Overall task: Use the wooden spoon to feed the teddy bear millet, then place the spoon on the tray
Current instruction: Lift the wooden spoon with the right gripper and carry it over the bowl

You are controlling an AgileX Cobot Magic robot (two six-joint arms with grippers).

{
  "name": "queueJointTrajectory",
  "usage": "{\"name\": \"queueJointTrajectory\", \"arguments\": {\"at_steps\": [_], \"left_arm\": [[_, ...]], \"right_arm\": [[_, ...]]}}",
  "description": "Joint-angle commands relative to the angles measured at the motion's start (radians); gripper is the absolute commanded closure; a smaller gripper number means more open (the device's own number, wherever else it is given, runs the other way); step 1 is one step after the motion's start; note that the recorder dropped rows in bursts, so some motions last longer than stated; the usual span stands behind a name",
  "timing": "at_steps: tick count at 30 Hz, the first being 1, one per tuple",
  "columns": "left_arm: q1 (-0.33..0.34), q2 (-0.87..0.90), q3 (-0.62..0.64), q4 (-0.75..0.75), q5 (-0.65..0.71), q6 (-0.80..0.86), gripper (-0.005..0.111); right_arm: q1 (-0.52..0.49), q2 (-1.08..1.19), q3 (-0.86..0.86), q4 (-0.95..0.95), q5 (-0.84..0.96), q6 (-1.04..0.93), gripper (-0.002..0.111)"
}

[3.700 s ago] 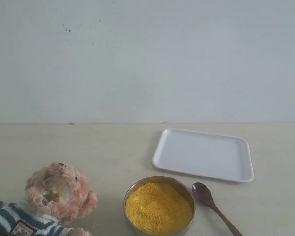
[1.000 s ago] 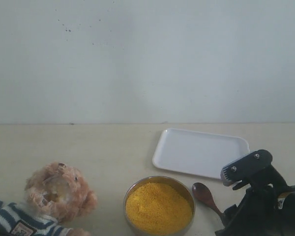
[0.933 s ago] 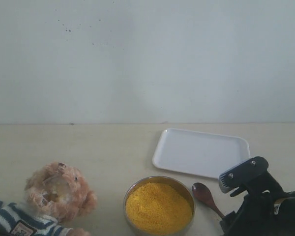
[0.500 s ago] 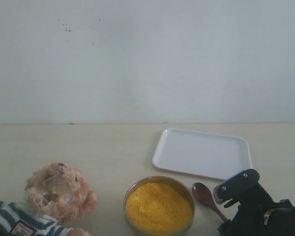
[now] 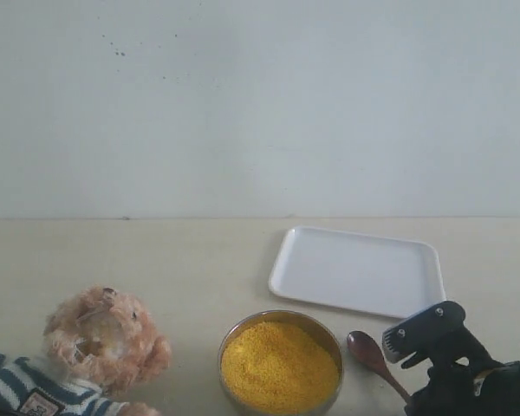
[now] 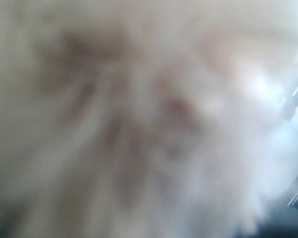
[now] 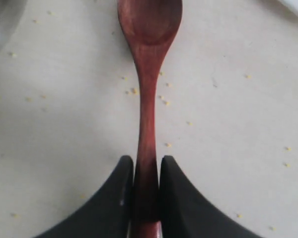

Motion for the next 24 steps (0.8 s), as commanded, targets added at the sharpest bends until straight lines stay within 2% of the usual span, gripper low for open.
{"name": "queueJointTrajectory", "arguments": {"at_steps": [1, 4, 7, 12, 14, 19, 24], "left_arm": [[0.002, 0.001, 0.002, -0.009, 0.017, 0.008, 0.103], [0.002, 0.001, 0.002, -0.009, 0.017, 0.008, 0.103], [0.002, 0.001, 0.002, -0.009, 0.017, 0.008, 0.103], [0.002, 0.001, 0.002, -0.009, 0.017, 0.008, 0.103], [0.002, 0.001, 0.002, -0.009, 0.017, 0.008, 0.103], [0.002, 0.001, 0.002, -0.009, 0.017, 0.008, 0.103], [0.002, 0.001, 0.002, -0.009, 0.017, 0.008, 0.103]], "right_arm": [[0.001, -0.171, 0.003, 0.006, 0.116, -0.022, 0.106], [0.001, -0.298, -0.010, -0.004, 0.233, -0.024, 0.106], [0.001, -0.400, -0.067, -0.095, 0.420, -0.020, 0.106], [0.005, -0.487, -0.225, -0.393, 0.780, 0.176, 0.106], [0.041, -0.497, -0.294, -0.524, 0.890, 0.253, 0.106], [0.253, -0.493, -0.399, -0.886, 1.151, 0.384, 0.106], [0.505, -0.468, -0.404, -1.105, 1.248, 0.470, 0.106]]}}
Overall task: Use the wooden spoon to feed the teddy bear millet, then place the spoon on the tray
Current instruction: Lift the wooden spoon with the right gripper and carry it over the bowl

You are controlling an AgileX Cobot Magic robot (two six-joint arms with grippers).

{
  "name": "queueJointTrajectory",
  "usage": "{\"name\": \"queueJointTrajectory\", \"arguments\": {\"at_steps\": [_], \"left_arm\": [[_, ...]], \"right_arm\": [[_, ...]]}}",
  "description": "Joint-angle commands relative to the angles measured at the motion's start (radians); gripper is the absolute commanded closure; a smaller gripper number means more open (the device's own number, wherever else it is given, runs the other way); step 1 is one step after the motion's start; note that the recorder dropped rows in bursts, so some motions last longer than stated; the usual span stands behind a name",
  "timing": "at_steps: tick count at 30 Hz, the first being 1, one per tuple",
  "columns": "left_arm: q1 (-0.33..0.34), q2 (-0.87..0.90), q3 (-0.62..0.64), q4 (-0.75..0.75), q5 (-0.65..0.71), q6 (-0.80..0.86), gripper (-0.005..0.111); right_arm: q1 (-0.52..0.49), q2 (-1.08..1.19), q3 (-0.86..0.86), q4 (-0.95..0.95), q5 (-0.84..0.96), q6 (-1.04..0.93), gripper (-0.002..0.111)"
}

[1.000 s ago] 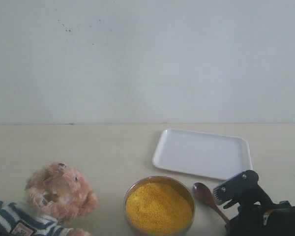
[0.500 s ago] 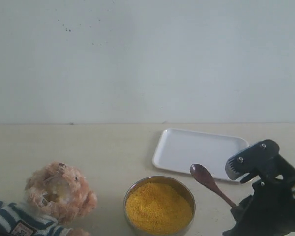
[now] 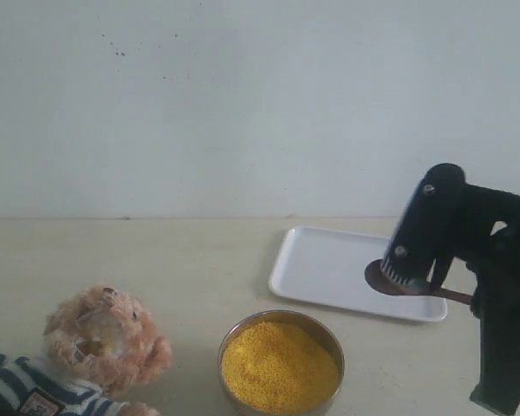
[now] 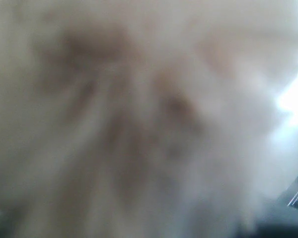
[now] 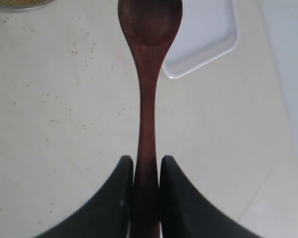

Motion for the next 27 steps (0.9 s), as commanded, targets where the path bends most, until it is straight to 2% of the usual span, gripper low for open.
{"name": "queueJointTrajectory", "arguments": {"at_steps": [1, 5, 9, 17, 27], "left_arm": [[0.002, 0.001, 0.002, -0.009, 0.017, 0.008, 0.103], [0.002, 0.001, 0.002, -0.009, 0.017, 0.008, 0.103], [0.002, 0.001, 0.002, -0.009, 0.017, 0.008, 0.103], [0.002, 0.001, 0.002, -0.009, 0.017, 0.008, 0.103], [0.002, 0.001, 0.002, -0.009, 0.017, 0.008, 0.103]], "right_arm": [[0.190, 0.036, -0.011, -0.199, 0.112, 0.069, 0.106], [0.314, 0.142, -0.011, -0.352, 0.203, 0.113, 0.106], [0.377, 0.253, -0.011, -0.459, 0.219, 0.131, 0.106], [0.382, 0.392, -0.013, -0.496, 0.203, 0.151, 0.106], [0.382, 0.400, -0.013, -0.485, 0.159, 0.162, 0.106]]}}
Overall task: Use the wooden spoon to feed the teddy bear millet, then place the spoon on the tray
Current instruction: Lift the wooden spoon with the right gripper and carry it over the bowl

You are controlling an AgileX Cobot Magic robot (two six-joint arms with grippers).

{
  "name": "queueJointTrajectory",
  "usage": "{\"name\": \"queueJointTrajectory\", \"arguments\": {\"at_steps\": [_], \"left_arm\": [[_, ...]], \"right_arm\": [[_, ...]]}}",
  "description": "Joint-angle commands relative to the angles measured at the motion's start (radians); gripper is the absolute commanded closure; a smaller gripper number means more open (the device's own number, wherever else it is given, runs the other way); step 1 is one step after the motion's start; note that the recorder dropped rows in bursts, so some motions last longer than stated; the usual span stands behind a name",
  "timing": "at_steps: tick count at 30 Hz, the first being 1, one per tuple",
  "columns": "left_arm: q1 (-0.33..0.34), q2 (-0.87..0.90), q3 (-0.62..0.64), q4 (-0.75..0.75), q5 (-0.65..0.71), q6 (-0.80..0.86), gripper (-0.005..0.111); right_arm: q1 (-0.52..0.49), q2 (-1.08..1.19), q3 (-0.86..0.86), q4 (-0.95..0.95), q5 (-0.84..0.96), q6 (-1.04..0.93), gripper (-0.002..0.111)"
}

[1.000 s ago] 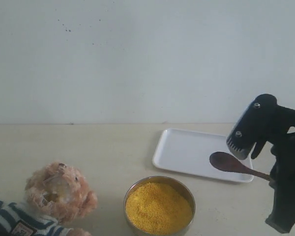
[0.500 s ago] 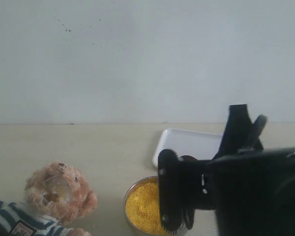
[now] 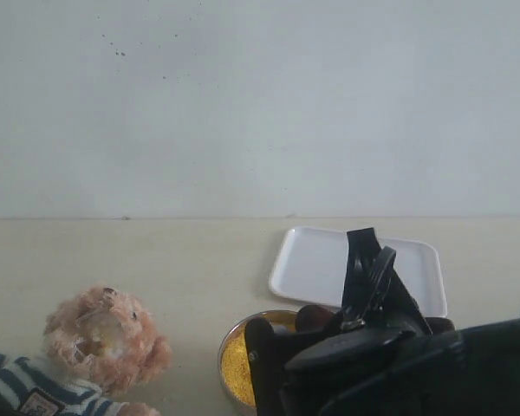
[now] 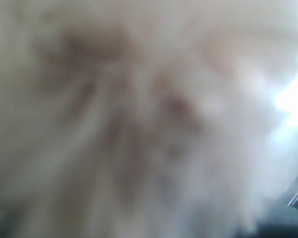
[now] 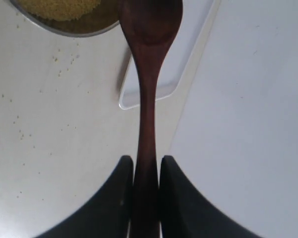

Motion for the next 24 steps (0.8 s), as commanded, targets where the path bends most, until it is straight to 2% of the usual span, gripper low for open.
{"name": "queueJointTrajectory", "arguments": {"at_steps": [1, 13, 24], "left_arm": [[0.002, 0.001, 0.002, -0.009, 0.017, 0.008, 0.103], [0.002, 0.001, 0.002, -0.013, 0.015, 0.008, 0.103], [0.002, 0.001, 0.002, -0.013, 0.015, 0.008, 0.103]], "right_arm": [[0.003, 0.000, -0.005, -0.007, -0.035, 0.003, 0.106], [0.003, 0.112, -0.007, -0.114, -0.039, 0.002, 0.106], [0.003, 0.232, -0.125, -0.098, 0.011, 0.013, 0.106]]}}
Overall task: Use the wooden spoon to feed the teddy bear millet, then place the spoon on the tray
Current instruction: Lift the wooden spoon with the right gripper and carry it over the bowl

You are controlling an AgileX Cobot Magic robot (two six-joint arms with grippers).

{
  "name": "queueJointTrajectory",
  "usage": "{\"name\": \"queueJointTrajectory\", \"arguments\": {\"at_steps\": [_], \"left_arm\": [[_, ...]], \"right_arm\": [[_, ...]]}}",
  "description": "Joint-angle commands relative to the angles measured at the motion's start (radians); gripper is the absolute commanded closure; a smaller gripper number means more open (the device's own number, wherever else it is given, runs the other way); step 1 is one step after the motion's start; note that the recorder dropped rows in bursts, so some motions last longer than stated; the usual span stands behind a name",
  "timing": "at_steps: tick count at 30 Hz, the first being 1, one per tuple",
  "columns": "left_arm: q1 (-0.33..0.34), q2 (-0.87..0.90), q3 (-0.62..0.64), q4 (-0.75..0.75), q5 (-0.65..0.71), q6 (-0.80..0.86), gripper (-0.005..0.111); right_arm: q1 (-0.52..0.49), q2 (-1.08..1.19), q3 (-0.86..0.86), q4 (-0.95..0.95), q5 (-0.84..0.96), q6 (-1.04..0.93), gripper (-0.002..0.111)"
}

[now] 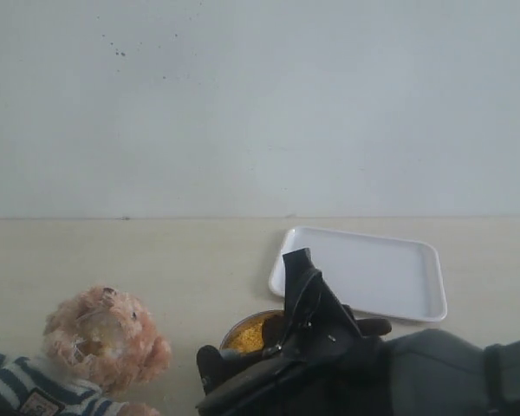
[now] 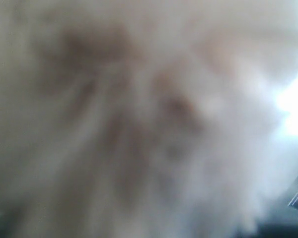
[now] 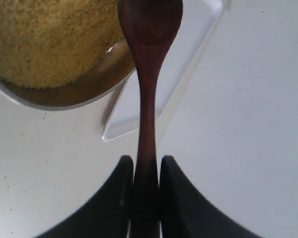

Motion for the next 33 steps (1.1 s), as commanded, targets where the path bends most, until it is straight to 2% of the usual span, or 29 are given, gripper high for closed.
{"name": "queueJointTrajectory", "arguments": {"at_steps": [1, 17, 24, 33], "left_arm": [[0.002, 0.001, 0.002, -0.013, 0.015, 0.008, 0.103], [0.002, 0.001, 0.002, -0.013, 0.015, 0.008, 0.103], [0.002, 0.001, 0.002, -0.013, 0.015, 0.008, 0.103], [0.002, 0.001, 0.002, -0.013, 0.015, 0.008, 0.103]], "right_arm": [[0.003, 0.032, -0.027, 0.000, 0.053, -0.001, 0.106], [0.001, 0.070, -0.027, 0.012, 0.083, -0.007, 0.106], [0.001, 0.075, -0.050, 0.149, 0.043, -0.007, 0.106], [-0.021, 0.075, -0.187, 0.366, 0.036, 0.012, 0.106]]}}
